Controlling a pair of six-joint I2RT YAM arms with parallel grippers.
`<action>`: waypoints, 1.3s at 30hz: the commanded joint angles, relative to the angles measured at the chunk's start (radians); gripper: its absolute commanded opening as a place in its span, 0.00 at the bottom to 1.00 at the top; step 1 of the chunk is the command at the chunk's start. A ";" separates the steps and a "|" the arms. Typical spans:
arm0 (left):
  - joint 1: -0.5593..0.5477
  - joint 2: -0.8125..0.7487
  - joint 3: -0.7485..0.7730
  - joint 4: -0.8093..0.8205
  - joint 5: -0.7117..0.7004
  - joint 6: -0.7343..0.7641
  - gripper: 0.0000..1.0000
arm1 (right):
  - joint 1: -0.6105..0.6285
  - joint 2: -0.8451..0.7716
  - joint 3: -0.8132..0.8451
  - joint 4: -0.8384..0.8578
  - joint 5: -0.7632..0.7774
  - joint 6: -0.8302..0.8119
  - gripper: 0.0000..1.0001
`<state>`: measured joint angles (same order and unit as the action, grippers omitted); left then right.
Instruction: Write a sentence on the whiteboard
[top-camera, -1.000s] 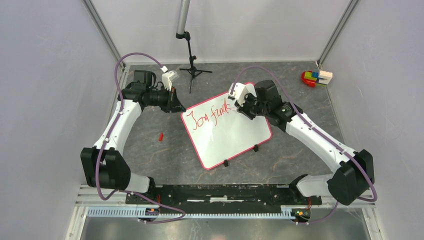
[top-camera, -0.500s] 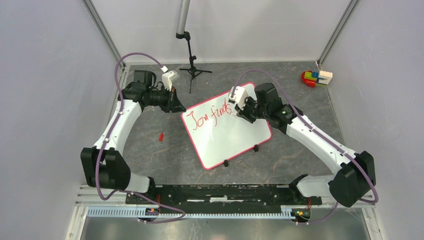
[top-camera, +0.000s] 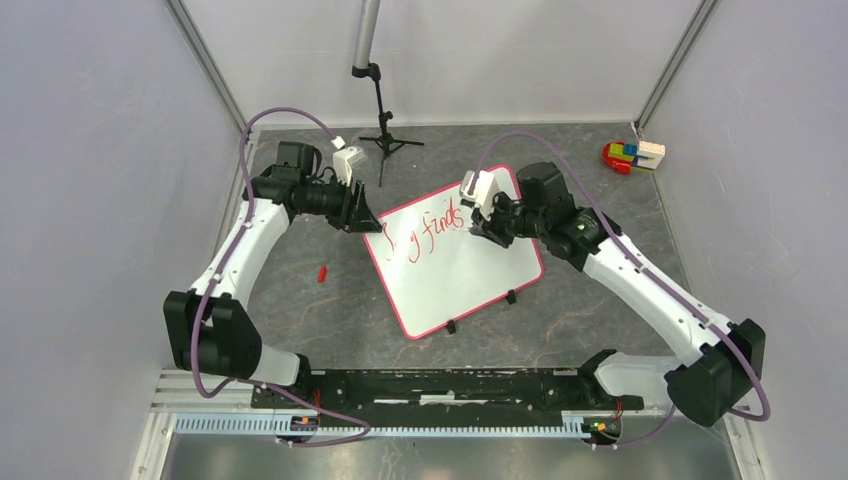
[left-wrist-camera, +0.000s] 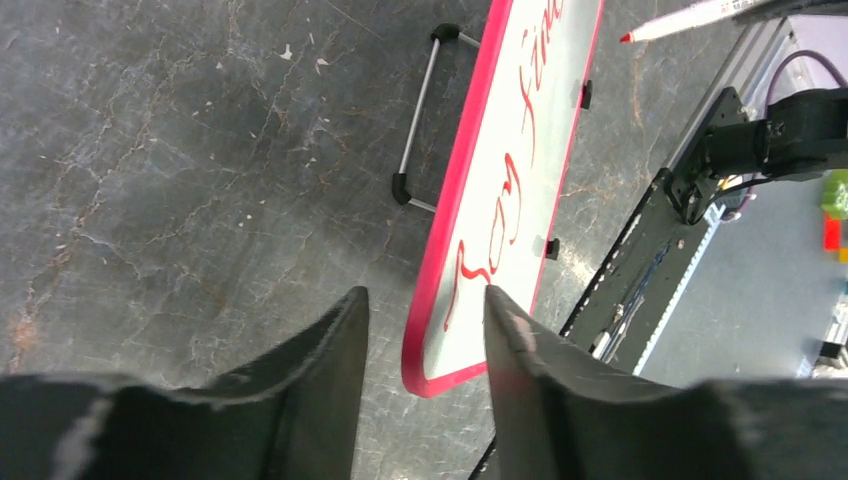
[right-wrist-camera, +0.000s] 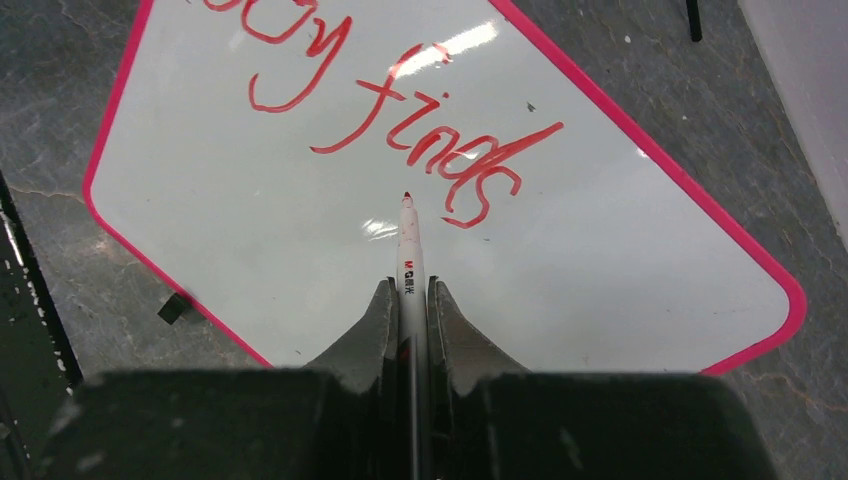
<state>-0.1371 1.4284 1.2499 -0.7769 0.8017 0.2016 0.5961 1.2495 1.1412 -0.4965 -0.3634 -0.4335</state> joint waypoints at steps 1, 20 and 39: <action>-0.001 -0.008 0.000 -0.004 -0.004 0.008 0.56 | 0.031 -0.051 -0.026 -0.012 -0.059 0.015 0.00; -0.001 0.002 0.003 -0.004 0.011 0.006 0.47 | -0.065 -0.061 -0.052 0.071 0.059 0.008 0.00; -0.001 0.002 -0.001 -0.004 0.008 0.013 0.41 | -0.099 0.047 0.053 0.094 0.157 -0.028 0.00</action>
<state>-0.1387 1.4307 1.2495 -0.7837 0.7948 0.2012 0.5011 1.2900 1.1446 -0.4263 -0.2302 -0.4507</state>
